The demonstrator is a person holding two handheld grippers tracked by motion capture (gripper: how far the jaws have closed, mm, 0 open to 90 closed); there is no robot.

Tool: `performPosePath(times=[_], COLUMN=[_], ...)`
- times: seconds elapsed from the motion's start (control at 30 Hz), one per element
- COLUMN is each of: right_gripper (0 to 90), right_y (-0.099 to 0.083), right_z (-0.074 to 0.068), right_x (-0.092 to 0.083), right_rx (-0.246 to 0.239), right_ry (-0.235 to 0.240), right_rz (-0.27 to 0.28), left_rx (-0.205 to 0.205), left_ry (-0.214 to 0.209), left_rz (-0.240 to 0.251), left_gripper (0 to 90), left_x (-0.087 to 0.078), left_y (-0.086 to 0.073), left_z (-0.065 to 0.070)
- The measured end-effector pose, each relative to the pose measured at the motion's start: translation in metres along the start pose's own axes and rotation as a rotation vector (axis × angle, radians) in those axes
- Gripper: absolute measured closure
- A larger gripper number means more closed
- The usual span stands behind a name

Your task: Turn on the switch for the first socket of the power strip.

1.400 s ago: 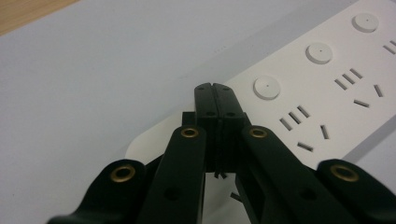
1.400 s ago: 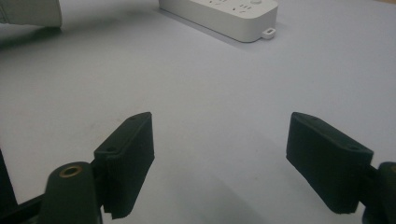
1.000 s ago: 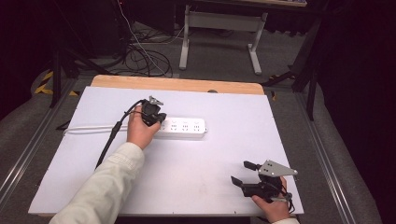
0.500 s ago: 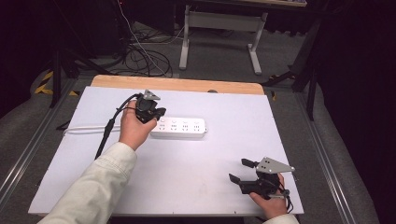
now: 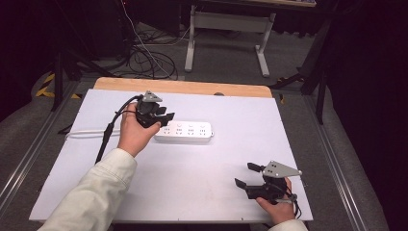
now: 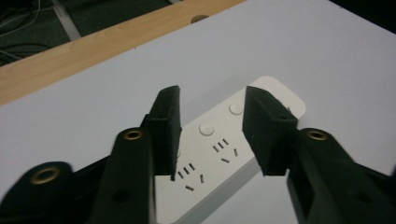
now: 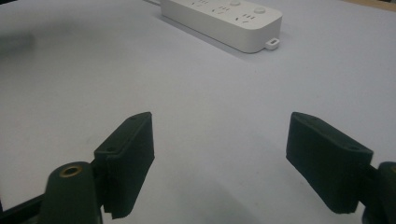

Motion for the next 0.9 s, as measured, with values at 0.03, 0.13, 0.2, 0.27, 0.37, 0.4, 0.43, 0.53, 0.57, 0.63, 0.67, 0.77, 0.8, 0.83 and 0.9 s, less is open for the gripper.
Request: performPosePath(times=[0.03, 0.13, 0.2, 0.27, 0.37, 0.4, 0.43, 0.53, 0.57, 0.63, 0.67, 0.77, 0.8, 0.83, 0.9], right_gripper=[24.1, 24.1, 24.1, 24.1, 24.1, 24.1, 24.1, 24.1, 24.1, 24.1, 24.1, 24.1, 24.1, 24.1, 24.1], right_y=[0.000, 0.000, 0.000, 0.000, 0.000, 0.000, 0.000, 0.000, 0.000, 0.000, 0.000, 0.000, 0.000, 0.000, 0.001], right_z=[0.000, -0.001, 0.000, -0.001, -0.001, -0.001, -0.001, -0.001, -0.001, -0.001, -0.001, -0.001, -0.001, -0.001, -0.001], right_x=[0.000, -0.001, -0.002, -0.002, -0.002, -0.002, -0.002, -0.002, -0.002, -0.002, -0.002, -0.002, -0.002, -0.002, -0.002], right_rx=[-0.004, -0.005, -0.002, -0.003, -0.004, -0.004, -0.003, -0.001, -0.004, -0.003, -0.004, -0.004, -0.003, -0.003, -0.003], right_ry=[0.000, -0.001, -0.002, -0.002, -0.003, -0.003, -0.004, -0.003, -0.002, -0.002, -0.003, -0.003, -0.002, -0.001, -0.001], right_rz=[-0.002, 0.004, 0.005, 0.003, 0.005, 0.005, 0.006, 0.004, 0.004, 0.004, 0.005, 0.004, 0.005, 0.005, 0.006], left_rx=[-0.002, 0.012, 0.025, 0.037, 0.045, 0.052, 0.057, 0.071, 0.074, 0.084, 0.094, 0.119, 0.119, 0.117, 0.117], left_ry=[-0.013, -0.025, -0.030, -0.035, -0.056, -0.062, -0.071, -0.087, -0.099, -0.116, -0.124, -0.144, -0.148, -0.147, -0.155], left_rz=[0.007, 0.020, 0.030, 0.041, 0.045, 0.047, 0.050, 0.084, 0.089, 0.105, 0.106, 0.081, 0.084, 0.094, 0.111], left_gripper=[47.7, 37.7, 33.1, 29.2, 27.3, 26.0, 24.9, 22.1, 21.5, 19.2, 18.6, 17.1, 16.5, 16.5, 16.5], left_x=[-0.002, -0.011, -0.018, -0.025, -0.036, -0.040, -0.045, -0.060, -0.064, -0.074, -0.078, -0.091, -0.095, -0.099, -0.106], left_y=[0.001, 0.002, 0.003, 0.005, 0.006, 0.006, 0.006, 0.004, 0.003, 0.000, -0.002, -0.011, -0.013, -0.016, -0.022], left_z=[0.001, 0.004, 0.007, 0.010, 0.015, 0.016, 0.017, 0.021, 0.022, 0.023, 0.024, 0.024, 0.024, 0.024, 0.023])
Point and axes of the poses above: each handheld gripper's, and its own axes: x roughly forward along the jaws, y roughly out of its top, z roughly to its right, the point moved 3 cm from there along x, roughly forward along the jaws, and after that the axes turned 6 degrees about z, right-handed, at the moved point
